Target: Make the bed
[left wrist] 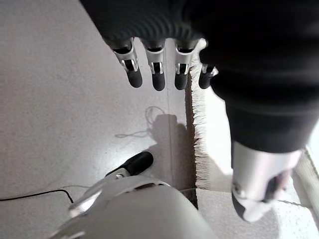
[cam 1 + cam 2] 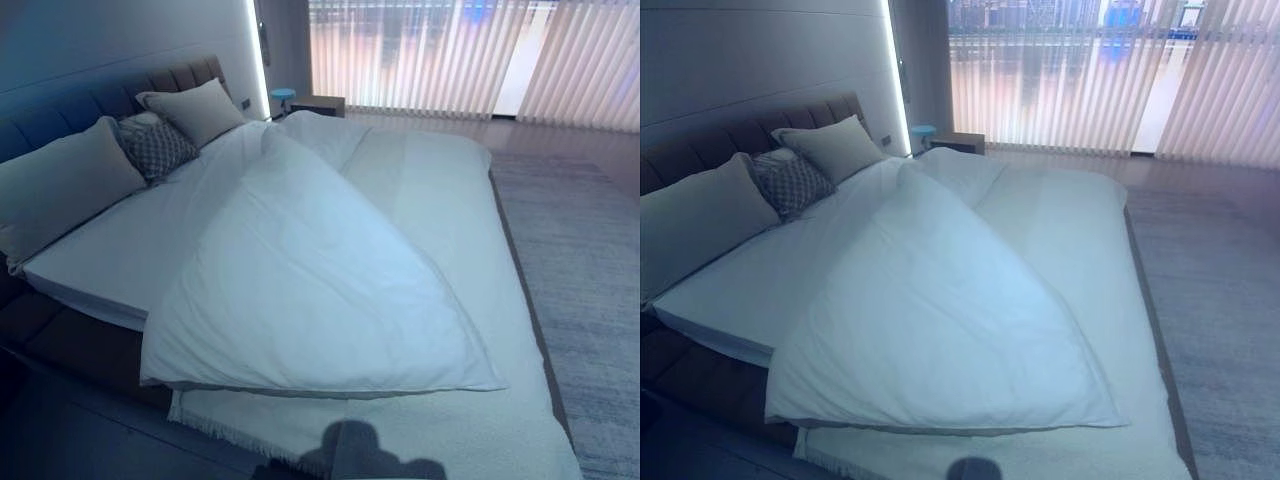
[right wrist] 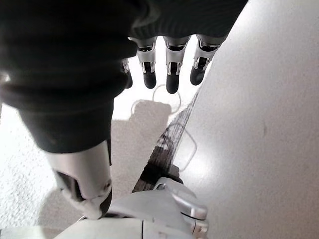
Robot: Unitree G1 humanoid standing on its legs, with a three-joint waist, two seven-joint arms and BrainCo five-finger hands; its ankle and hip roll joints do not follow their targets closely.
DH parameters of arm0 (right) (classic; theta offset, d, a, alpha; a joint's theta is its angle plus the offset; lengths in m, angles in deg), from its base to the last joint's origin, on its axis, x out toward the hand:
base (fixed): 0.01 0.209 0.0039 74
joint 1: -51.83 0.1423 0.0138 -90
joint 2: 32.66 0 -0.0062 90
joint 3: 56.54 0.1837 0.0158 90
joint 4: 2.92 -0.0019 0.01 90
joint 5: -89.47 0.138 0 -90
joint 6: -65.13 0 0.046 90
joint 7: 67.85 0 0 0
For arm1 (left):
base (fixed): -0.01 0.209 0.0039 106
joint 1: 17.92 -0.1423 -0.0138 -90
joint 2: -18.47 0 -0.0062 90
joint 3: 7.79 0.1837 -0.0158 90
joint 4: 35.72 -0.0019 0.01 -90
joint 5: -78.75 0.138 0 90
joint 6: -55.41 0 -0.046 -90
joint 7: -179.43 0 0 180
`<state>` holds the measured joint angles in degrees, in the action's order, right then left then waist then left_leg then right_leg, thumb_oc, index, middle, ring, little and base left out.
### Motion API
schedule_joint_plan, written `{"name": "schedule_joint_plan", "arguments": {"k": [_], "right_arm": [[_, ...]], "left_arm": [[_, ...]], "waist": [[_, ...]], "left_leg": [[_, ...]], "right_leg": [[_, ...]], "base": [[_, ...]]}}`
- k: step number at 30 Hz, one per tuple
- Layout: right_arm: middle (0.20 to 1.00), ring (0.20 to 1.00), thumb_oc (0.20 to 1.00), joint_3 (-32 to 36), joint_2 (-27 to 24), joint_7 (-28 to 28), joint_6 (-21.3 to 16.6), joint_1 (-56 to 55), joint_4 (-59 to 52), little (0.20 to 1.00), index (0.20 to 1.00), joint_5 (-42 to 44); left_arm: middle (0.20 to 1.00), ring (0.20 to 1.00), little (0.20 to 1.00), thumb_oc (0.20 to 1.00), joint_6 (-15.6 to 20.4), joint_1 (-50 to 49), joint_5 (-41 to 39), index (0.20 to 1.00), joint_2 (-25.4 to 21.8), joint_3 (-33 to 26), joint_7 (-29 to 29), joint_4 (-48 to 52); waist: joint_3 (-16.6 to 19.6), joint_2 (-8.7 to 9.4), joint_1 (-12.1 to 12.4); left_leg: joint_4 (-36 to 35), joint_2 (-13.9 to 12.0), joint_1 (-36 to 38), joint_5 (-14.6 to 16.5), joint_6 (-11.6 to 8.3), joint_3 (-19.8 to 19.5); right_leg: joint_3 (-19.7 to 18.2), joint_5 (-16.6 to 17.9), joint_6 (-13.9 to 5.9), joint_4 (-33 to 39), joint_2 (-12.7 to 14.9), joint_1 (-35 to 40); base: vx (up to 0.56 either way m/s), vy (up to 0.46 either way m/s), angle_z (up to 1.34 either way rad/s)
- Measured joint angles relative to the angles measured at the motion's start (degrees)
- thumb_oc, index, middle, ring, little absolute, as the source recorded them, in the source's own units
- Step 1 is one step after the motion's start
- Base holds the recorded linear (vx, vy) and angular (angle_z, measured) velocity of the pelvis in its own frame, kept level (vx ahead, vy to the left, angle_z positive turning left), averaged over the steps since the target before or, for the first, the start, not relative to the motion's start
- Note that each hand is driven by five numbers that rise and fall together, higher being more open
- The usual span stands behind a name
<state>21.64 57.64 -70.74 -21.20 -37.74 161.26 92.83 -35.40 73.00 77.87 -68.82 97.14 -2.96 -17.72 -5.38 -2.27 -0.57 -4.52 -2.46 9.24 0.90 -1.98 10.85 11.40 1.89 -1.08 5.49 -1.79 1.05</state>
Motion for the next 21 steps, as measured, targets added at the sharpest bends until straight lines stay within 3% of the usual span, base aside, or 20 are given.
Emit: {"name": "schedule_joint_plan", "arguments": {"k": [7, 21], "right_arm": [[1.000, 1.000, 1.000, 1.2, 0.5, -0.2, -0.6, 0.8, -2.8, 1.000, 1.000, 8.3], [1.000, 1.000, 1.000, 5.5, 3.3, -3.8, -3.9, 6.0, -7.7, 1.000, 1.000, 35.8]], "left_arm": [[1.000, 1.000, 1.000, 1.000, 0.0, 0.0, -0.3, 1.000, 0.1, -0.3, -0.2, 0.0], [1.000, 1.000, 1.000, 1.000, 0.3, 2.2, -6.0, 1.000, 1.6, 0.0, -3.1, 1.0]], "waist": [[-0.6, -0.49, 0.0], [-4.6, -1.82, 0.0]], "left_leg": [[0.0, 0.0, -1.0, 0.2, 0.11, 0.0], [0.1, 0.2, -3.4, -0.2, 0.15, -0.1]], "right_leg": [[0.0, 0.1, -0.14, 0.0, 0.0, -1.0], [0.2, 0.4, 0.11, 0.0, 0.2, -3.2]], "base": [[0.00, 0.000, 0.00], [-0.01, 0.001, 0.00]]}}
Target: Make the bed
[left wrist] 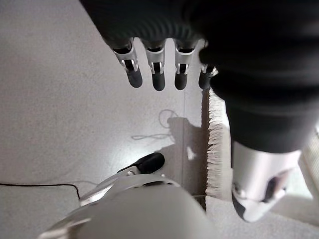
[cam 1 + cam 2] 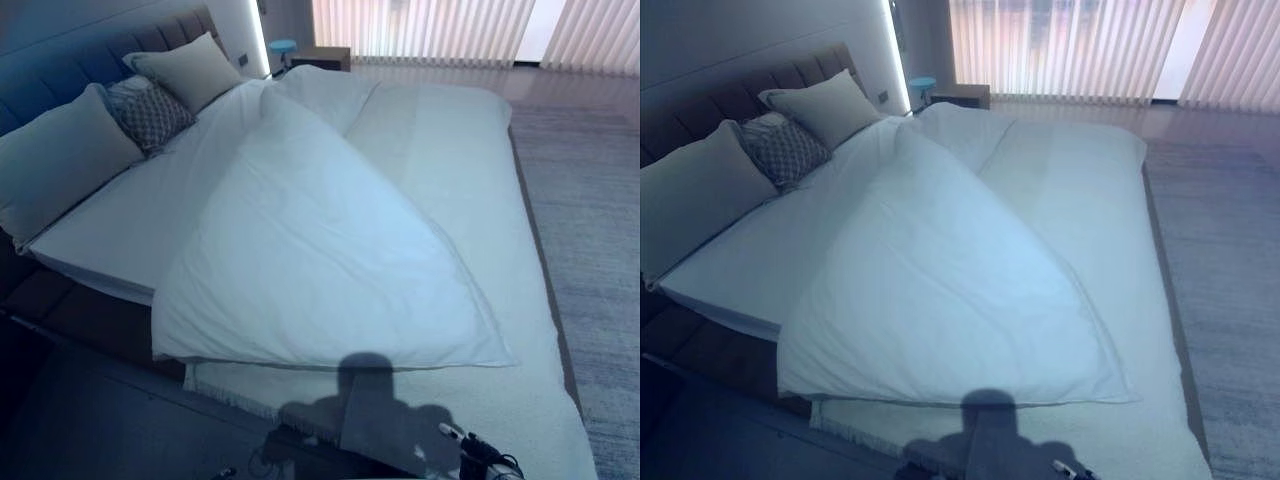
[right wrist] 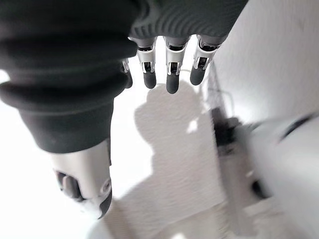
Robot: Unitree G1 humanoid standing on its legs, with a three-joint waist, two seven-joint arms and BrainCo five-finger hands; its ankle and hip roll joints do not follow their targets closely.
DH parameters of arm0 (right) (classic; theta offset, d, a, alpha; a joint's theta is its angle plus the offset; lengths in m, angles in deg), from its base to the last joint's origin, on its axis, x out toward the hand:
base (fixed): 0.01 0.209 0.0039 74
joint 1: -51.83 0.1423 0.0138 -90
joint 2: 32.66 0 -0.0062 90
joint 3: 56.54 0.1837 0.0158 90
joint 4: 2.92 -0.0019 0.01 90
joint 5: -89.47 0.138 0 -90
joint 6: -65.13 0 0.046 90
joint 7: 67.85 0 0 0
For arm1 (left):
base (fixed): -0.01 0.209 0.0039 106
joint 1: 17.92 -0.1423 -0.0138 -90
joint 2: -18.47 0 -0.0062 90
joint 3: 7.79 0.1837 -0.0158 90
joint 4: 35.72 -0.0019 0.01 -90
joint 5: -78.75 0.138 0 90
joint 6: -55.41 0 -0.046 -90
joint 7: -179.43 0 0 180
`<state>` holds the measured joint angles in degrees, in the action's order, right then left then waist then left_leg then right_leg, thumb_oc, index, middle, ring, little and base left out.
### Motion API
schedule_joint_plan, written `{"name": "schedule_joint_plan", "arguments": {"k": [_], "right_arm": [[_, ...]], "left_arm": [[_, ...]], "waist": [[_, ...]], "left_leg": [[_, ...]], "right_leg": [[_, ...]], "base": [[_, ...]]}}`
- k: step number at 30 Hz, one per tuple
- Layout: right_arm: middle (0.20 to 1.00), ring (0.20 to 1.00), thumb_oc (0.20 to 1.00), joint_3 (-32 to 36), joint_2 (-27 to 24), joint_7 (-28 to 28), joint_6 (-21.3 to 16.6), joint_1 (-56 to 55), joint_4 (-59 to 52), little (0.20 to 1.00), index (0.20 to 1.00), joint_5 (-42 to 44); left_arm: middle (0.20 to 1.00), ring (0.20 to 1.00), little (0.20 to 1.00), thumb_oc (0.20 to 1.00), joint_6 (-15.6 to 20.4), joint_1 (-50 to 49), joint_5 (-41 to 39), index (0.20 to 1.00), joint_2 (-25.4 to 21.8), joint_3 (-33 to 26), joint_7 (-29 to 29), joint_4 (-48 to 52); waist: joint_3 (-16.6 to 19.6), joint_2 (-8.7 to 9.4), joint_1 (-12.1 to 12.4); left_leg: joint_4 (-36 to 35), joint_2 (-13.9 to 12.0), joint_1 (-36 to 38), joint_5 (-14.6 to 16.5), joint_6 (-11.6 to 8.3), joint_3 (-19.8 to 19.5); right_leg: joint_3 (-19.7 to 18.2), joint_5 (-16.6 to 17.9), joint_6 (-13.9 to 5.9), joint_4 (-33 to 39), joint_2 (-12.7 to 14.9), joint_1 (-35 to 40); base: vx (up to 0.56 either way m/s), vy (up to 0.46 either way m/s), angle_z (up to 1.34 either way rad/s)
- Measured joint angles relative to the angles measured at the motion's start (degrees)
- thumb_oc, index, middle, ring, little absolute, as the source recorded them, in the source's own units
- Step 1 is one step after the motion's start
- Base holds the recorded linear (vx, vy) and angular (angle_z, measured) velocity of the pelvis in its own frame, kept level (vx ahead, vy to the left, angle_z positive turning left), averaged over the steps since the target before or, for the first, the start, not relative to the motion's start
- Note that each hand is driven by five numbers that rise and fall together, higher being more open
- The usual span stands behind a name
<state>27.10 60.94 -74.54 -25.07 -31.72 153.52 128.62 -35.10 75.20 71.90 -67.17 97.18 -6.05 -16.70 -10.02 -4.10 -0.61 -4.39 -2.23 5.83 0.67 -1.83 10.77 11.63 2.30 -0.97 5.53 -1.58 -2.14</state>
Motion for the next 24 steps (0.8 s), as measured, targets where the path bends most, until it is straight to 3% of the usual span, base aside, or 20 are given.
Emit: {"name": "schedule_joint_plan", "arguments": {"k": [9, 15, 24], "right_arm": [[1.000, 1.000, 1.000, 0.2, 1.7, -3.7, -4.1, 8.4, -2.4, 1.000, 1.000, 17.2], [1.000, 1.000, 1.000, 0.3, 1.7, -5.4, -6.0, 13.9, -3.5, 1.000, 1.000, 22.3], [1.000, 1.000, 1.000, 1.4, -1.6, -9.0, -7.2, 28.1, -2.1, 1.000, 1.000, 24.5]], "left_arm": [[1.000, 1.000, 1.000, 1.000, 1.1, 4.6, -4.5, 1.000, 1.0, 2.4, -2.5, 0.3], [1.000, 1.000, 1.000, 1.000, 1.2, 6.4, -6.6, 1.000, 1.3, 3.7, -3.1, 0.5], [1.000, 1.000, 1.000, 1.000, 1.3, 8.2, -10.4, 1.000, 1.8, 4.9, -4.1, 3.4]], "waist": [[-2.8, -0.75, 0.0], [-4.5, -1.24, 0.2], [-9.1, -4.22, 1.9]], "left_leg": [[0.4, 0.7, -4.6, -0.6, 0.60, -0.5], [0.6, 1.0, -7.4, -0.8, 0.81, -0.7], [1.1, 1.5, -11.0, -1.0, 0.98, -1.8]], "right_leg": [[0.6, 0.7, -0.31, -0.3, 0.8, -4.2], [0.7, 1.3, 0.29, -0.3, 1.1, -6.8], [1.0, 2.1, 0.54, -0.3, 1.7, -10.2]], "base": [[-0.02, -0.004, 0.03], [0.00, 0.000, 0.00], [0.00, -0.003, 0.01]]}}
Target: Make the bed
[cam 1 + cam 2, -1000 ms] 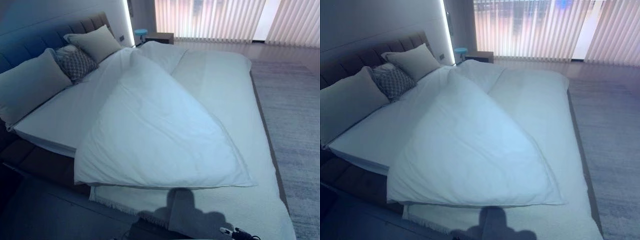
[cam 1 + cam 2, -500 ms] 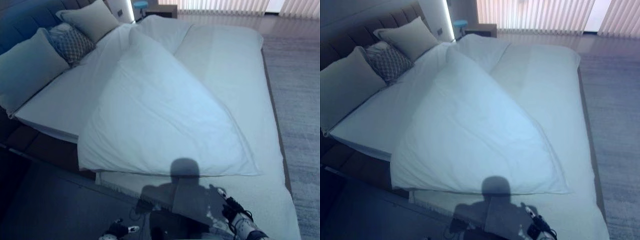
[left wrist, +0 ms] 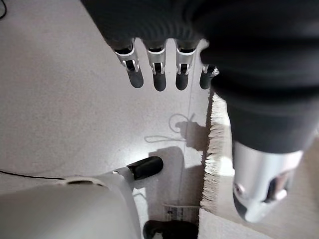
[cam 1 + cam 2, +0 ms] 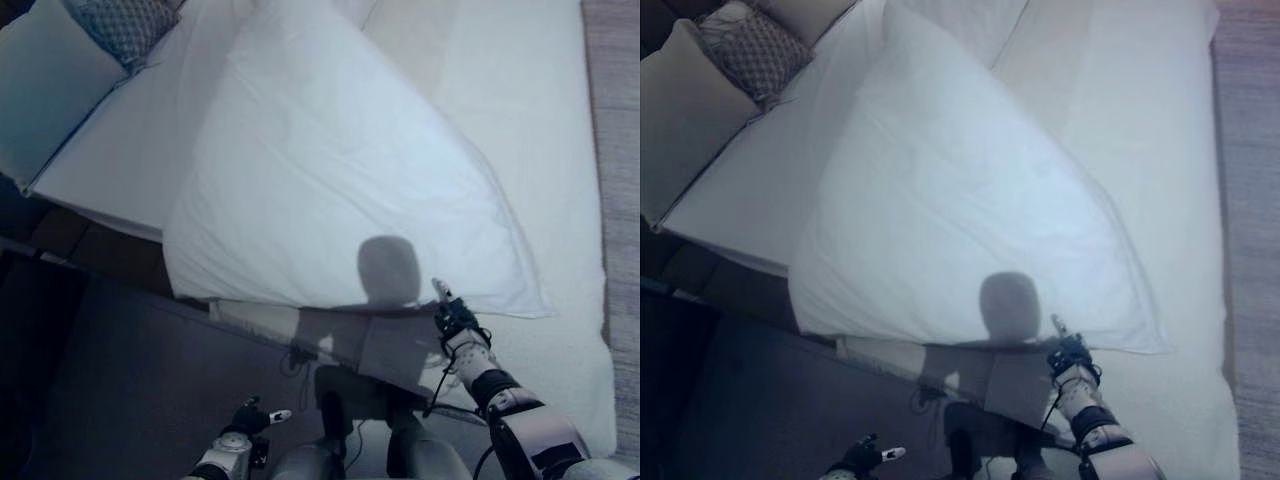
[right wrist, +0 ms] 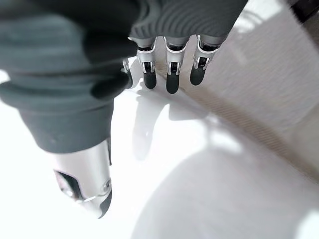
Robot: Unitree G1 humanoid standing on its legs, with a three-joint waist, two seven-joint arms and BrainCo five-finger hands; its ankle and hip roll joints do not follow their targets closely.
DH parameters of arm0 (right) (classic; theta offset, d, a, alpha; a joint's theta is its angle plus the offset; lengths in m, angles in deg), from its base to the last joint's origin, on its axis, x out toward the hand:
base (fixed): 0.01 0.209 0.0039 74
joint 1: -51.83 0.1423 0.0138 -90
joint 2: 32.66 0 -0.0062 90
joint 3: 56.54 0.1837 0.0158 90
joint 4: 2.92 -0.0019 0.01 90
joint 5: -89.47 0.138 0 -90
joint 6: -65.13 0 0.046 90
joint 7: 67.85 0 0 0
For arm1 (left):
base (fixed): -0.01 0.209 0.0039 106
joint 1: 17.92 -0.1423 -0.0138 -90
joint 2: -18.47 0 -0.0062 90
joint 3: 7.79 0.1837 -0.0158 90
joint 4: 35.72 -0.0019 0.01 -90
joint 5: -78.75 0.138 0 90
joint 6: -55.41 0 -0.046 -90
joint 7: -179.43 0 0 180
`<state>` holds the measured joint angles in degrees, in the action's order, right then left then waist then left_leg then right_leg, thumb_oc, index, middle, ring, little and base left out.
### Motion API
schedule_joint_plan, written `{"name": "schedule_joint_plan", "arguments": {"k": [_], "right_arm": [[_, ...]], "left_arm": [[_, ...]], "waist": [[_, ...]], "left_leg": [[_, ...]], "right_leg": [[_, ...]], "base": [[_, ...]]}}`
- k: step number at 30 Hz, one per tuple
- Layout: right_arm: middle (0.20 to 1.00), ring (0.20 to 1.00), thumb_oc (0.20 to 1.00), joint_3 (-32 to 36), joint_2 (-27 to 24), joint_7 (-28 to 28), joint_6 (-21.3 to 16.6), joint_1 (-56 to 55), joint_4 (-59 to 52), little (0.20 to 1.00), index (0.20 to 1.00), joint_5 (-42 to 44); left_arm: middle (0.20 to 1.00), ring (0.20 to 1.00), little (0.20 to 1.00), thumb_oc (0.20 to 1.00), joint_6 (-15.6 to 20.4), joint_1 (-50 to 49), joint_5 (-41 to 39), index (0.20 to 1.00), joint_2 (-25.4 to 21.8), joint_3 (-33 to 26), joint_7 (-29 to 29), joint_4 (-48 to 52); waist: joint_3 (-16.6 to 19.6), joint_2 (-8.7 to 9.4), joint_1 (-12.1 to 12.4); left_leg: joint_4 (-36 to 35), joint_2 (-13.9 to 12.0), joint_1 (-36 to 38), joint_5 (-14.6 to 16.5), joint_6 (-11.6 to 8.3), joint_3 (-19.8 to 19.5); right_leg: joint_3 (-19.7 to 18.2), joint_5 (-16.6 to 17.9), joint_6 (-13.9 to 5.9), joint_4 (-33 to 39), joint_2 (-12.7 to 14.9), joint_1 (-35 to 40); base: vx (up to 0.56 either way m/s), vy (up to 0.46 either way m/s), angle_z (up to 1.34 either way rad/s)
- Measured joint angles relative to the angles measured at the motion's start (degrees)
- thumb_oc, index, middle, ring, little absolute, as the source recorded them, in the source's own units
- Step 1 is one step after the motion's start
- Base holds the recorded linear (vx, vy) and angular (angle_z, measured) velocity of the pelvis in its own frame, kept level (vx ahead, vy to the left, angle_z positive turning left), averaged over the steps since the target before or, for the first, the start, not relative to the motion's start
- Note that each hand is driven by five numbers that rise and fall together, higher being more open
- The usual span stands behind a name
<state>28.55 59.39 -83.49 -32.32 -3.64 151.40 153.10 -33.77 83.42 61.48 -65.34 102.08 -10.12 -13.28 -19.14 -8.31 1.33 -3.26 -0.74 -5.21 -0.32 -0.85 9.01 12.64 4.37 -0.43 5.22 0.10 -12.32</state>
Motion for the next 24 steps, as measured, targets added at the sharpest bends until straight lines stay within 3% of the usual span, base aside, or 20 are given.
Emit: {"name": "schedule_joint_plan", "arguments": {"k": [6, 15, 16, 17, 18, 24], "right_arm": [[1.000, 1.000, 1.000, 1.0, -3.1, -2.2, 0.5, 6.5, 4.6, 1.000, 1.000, -0.5], [1.000, 1.000, 1.000, 6.0, -12.1, -5.9, 0.9, 13.6, 10.1, 1.000, 1.000, -1.7], [0.931, 0.931, 0.931, 6.6, -13.1, -6.1, 0.7, 14.1, 10.3, 0.931, 0.931, -1.7], [0.344, 0.344, 0.344, 7.0, -14.1, -6.3, 0.3, 14.8, 10.3, 0.344, 0.344, -1.7], [0.200, 0.200, 0.200, 7.5, -14.6, -6.7, -0.2, 15.4, 10.3, 0.200, 0.200, -1.6], [0.200, 0.200, 0.200, 7.5, -14.0, -7.5, -2.7, 16.5, 10.2, 0.200, 0.200, -1.1]], "left_arm": [[1.000, 1.000, 1.000, 1.000, 0.2, 0.1, -2.1, 1.000, 0.3, 2.4, -0.1, 4.0], [1.000, 1.000, 1.000, 1.000, 1.2, -0.4, -2.8, 1.000, 0.3, 6.0, 0.0, 9.0], [1.000, 1.000, 1.000, 1.000, 1.2, -0.4, -2.9, 1.000, 0.4, 6.1, 0.1, 9.6], [1.000, 1.000, 1.000, 1.000, 1.3, -0.4, -3.8, 1.000, 0.4, 6.2, 0.1, 10.2], [1.000, 1.000, 1.000, 1.000, 1.3, -0.4, -3.9, 1.000, 0.4, 6.2, 0.1, 10.4], [1.000, 1.000, 1.000, 1.000, 1.2, -0.2, -4.3, 1.000, 0.6, 6.2, 0.0, 10.3]], "waist": [[-1.8, -1.60, 1.2], [-4.9, -5.56, 4.0], [-5.1, -5.99, 4.3], [-5.7, -6.59, 4.4], [-6.3, -7.04, 4.3], [-6.5, -7.02, 4.2]], "left_leg": [[0.0, 0.5, -1.7, -0.4, 0.23, -1.4], [-1.2, 1.6, -6.5, -3.1, 0.38, -5.0], [-1.3, 1.6, -7.0, -3.4, 0.41, -5.1], [-1.7, 1.8, -7.7, -3.8, 0.54, -5.6], [-1.7, 2.0, -8.2, -4.2, 0.52, -6.3], [-1.7, 2.1, -8.7, -4.4, 0.73, -6.5]], "right_leg": [[0.8, 0.1, -0.09, 0.0, 0.5, -1.3], [4.3, 0.6, -0.40, 0.0, 2.0, -5.1], [4.4, 0.7, -0.47, 0.0, 2.1, -5.6], [5.0, 0.9, -0.52, 0.0, 2.3, -6.3], [5.5, 1.0, -0.50, 0.0, 2.5, -6.5], [5.6, 1.2, -0.58, 0.0, 2.6, -7.0]], "base": [[-0.01, -0.015, 0.09], [-0.01, -0.021, 0.22], [-0.01, -0.007, 0.12], [0.01, -0.010, 0.22], [0.01, -0.011, 0.21], [0.02, 0.010, 0.03]]}}
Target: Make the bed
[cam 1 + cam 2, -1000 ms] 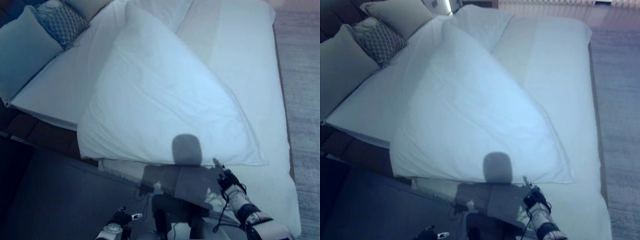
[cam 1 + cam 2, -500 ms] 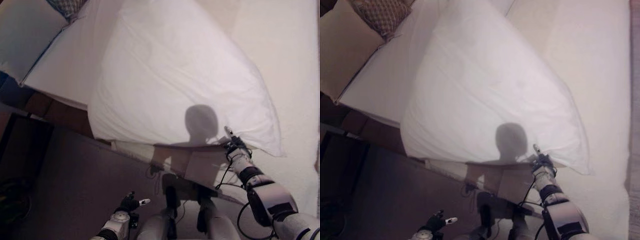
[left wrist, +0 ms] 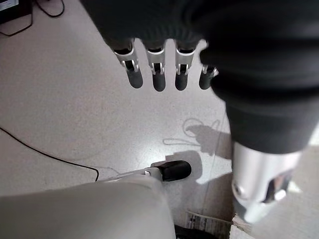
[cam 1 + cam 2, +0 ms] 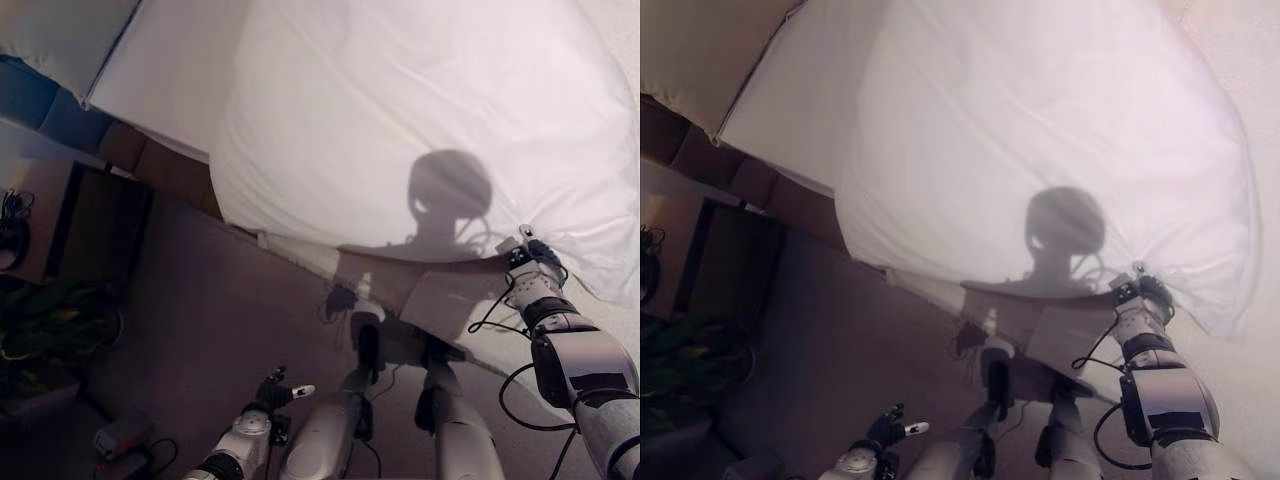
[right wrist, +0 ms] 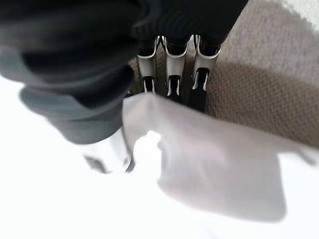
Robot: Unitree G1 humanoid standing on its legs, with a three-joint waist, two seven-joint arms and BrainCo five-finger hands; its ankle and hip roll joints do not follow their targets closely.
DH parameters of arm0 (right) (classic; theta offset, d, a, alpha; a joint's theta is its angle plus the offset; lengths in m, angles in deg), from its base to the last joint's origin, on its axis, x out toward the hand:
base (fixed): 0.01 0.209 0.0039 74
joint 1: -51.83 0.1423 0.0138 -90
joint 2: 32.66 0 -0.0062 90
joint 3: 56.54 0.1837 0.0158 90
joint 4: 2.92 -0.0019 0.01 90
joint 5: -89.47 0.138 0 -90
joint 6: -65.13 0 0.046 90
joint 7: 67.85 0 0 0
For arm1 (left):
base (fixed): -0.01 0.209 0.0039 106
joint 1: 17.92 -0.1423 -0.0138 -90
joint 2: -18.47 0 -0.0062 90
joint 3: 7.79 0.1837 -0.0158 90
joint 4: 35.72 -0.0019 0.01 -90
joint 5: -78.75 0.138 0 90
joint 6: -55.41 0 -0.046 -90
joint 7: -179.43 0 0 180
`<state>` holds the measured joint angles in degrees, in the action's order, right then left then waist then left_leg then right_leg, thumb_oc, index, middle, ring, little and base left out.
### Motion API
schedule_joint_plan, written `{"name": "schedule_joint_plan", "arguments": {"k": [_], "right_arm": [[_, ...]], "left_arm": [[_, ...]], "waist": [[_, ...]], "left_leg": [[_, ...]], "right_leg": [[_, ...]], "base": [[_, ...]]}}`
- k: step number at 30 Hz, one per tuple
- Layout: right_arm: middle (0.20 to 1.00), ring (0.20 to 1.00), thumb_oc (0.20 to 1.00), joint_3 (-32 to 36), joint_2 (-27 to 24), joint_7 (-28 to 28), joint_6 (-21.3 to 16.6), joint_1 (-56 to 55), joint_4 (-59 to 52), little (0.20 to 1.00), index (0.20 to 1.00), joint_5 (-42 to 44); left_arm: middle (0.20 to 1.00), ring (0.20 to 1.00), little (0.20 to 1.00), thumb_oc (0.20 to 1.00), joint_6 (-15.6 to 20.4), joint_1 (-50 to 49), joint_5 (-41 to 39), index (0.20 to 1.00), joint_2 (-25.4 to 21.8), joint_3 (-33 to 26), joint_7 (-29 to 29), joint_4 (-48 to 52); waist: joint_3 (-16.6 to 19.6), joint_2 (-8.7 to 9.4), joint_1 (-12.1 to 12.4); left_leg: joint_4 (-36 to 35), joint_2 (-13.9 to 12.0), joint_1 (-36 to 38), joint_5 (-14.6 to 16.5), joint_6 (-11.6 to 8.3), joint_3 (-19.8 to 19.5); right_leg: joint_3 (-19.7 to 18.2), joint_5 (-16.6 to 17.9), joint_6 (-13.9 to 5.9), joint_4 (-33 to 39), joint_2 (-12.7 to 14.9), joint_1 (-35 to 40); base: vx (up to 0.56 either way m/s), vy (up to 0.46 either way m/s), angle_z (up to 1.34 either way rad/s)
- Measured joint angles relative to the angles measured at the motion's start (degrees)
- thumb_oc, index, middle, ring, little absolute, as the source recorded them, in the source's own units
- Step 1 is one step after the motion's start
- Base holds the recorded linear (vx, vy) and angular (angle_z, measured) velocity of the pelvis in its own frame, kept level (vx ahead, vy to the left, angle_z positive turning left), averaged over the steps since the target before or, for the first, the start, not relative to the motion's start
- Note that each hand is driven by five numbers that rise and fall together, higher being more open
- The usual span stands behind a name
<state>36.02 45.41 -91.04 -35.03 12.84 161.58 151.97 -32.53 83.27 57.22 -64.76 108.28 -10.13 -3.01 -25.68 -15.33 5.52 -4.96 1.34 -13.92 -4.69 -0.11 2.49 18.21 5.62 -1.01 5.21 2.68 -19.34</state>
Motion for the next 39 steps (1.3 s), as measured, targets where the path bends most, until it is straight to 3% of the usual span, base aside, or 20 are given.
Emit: {"name": "schedule_joint_plan", "arguments": {"k": [6, 9, 14, 21, 25, 29, 34, 39], "right_arm": [[0.200, 0.200, 0.200, -3.9, 5.0, 0.0, -2.7, -3.4, -12.6, 0.200, 0.200, -1.9], [0.200, 0.200, 0.200, -6.5, 8.8, -0.7, -3.7, -12.2, -26.9, 0.200, 0.200, -6.3], [0.200, 0.200, 0.200, -8.9, 11.6, -1.2, -3.9, -19.3, -37.0, 0.200, 0.200, -12.7], [0.200, 0.200, 0.200, -13.3, 12.0, -1.9, 1.3, -21.0, -42.6, 0.200, 0.200, -25.0], [0.200, 0.200, 0.200, -15.4, 12.7, -1.6, 3.2, -21.9, -45.1, 0.200, 0.200, -25.9], [0.200, 0.200, 0.200, -18.0, 13.9, -0.5, 4.9, -21.9, -45.2, 0.200, 0.200, -25.9], [0.200, 0.200, 0.200, -19.4, 14.6, -0.4, 6.7, -21.9, -46.0, 0.200, 0.200, -25.9], [0.200, 0.200, 0.200, -20.1, 14.7, -0.9, 7.1, -21.9, -47.7, 0.200, 0.200, -26.4]], "left_arm": [[1.000, 1.000, 1.000, 1.000, 0.3, 2.4, -0.1, 1.000, 1.1, -0.2, -0.8, 0.8], [1.000, 1.000, 1.000, 1.000, 0.5, 3.2, -2.1, 1.000, 1.3, -0.3, -1.8, 5.0], [1.000, 1.000, 1.000, 1.000, 0.6, 5.2, -6.5, 1.000, 1.2, -0.3, -1.8, 14.8], [1.000, 1.000, 1.000, 1.000, -0.1, 7.5, -13.8, 1.000, -0.8, 0.8, -1.7, 24.0], [1.000, 1.000, 1.000, 1.000, -1.1, 7.0, -21.4, 1.000, 0.1, 2.5, -1.2, 24.8], [1.000, 1.000, 1.000, 1.000, -3.4, 6.7, -30.8, 1.000, 1.9, 5.3, -0.2, 24.4], [1.000, 1.000, 1.000, 1.000, -4.7, 5.7, -42.8, 1.000, 4.3, 5.2, -0.5, 22.3], [1.000, 1.000, 1.000, 1.000, -4.7, 4.9, -48.5, 1.000, 6.0, 4.7, -2.7, 22.0]], "waist": [[-1.2, 1.59, -2.7], [-2.3, 3.67, -5.1], [-2.1, 6.40, -6.3], [-0.4, 10.78, -7.8], [0.3, 11.99, -7.8], [2.1, 14.49, -8.0], [3.7, 15.57, -7.8], [5.0, 15.53, -7.9]], "left_leg": [[0.0, 0.1, 1.3, -0.1, 0.22, 0.6], [-0.1, 0.0, 4.7, 0.1, 0.03, 0.8], [-0.1, 0.1, 6.6, 0.5, 0.11, 3.0], [-0.1, 0.4, 9.6, 0.7, 0.41, 5.5], [-0.1, 0.5, 12.1, 1.2, 0.92, 6.8], [-0.1, 0.7, 13.0, 1.7, 1.08, 8.7], [-0.1, 0.7, 14.3, 2.0, 1.14, 10.1], [-0.1, 0.7, 14.3, 2.1, 1.09, 10.0]], "right_leg": [[-0.7, 0.7, 0.11, 0.0, 0.0, 0.9], [-2.9, 0.7, 0.07, 0.0, -0.3, 3.9], [-5.7, 1.7, -1.28, 0.0, -0.5, 4.7], [-8.5, 2.2, -2.25, 0.0, -0.7, 6.5], [-9.9, 2.3, -2.24, 0.0, -0.8, 8.5], [-11.5, 2.6, -2.43, 0.0, -0.8, 8.7], [-12.3, 2.6, -2.46, 0.0, -1.0, 9.6], [-12.4, 2.6, -2.46, 0.0, -1.0, 9.6]], "base": [[0.03, 0.051, -0.07], [0.03, 0.056, -0.13], [0.00, 0.066, -0.27], [0.00, 0.028, -0.20], [-0.01, 0.020, -0.17], [-0.01, 0.010, -0.20], [0.00, 0.002, -0.11], [0.00, 0.000, 0.00]]}}
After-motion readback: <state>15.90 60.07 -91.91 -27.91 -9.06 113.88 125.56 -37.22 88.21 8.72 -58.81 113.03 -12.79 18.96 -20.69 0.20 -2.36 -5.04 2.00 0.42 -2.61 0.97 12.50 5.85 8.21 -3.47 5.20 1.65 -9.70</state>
